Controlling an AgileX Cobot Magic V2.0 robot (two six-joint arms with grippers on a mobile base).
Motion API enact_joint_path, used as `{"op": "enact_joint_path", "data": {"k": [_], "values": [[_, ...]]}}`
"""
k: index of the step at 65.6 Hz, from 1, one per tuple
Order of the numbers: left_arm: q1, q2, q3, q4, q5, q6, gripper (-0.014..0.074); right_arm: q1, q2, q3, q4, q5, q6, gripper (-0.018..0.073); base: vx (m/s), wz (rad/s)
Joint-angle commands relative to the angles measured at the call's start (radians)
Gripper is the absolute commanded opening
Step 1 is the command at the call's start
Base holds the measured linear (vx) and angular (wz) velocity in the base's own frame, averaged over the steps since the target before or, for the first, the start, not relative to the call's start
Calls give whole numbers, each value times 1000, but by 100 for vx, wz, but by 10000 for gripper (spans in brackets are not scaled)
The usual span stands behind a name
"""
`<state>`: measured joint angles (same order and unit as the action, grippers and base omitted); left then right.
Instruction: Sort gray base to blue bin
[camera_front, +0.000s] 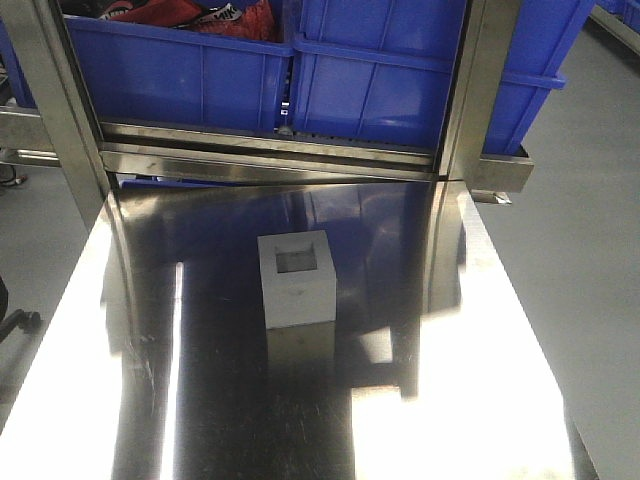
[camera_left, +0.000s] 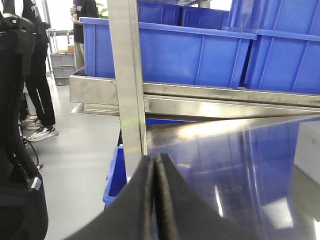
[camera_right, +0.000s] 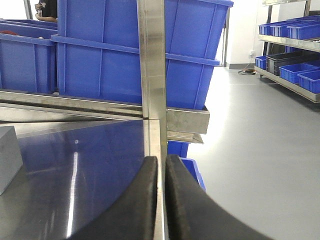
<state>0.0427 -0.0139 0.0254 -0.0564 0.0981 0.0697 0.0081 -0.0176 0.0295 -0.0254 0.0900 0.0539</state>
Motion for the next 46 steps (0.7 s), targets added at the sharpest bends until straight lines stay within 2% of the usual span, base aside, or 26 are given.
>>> {"op": "enact_joint_path", "data": {"k": [1, 46], "values": [[2, -11, 12, -4, -80, -8, -6, -4, -8, 1, -6, -74, -7, -4, 0, 0], [2, -11, 12, -4, -80, -8, -6, -4, -8, 1, -6, -74, -7, -4, 0, 0]]}}
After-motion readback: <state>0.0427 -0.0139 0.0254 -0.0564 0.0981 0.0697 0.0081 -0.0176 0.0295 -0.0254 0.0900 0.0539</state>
